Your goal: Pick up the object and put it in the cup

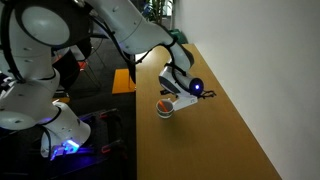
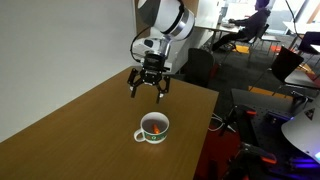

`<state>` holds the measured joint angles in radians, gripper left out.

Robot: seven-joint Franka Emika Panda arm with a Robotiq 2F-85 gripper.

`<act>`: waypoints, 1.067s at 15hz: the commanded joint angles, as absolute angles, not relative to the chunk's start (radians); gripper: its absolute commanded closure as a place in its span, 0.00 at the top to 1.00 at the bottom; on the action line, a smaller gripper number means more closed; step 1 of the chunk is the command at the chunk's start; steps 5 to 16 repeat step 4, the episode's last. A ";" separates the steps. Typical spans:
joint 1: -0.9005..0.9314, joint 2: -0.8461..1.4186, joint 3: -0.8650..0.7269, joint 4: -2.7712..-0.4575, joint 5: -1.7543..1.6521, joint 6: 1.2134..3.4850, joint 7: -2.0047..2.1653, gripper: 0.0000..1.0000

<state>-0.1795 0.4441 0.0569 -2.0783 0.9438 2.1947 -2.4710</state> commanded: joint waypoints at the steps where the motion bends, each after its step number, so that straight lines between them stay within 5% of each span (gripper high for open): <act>1: -0.162 0.426 0.039 -2.091 0.950 2.191 -2.471 1.00; 16: -0.158 0.403 0.038 -2.114 0.953 2.193 -2.471 1.00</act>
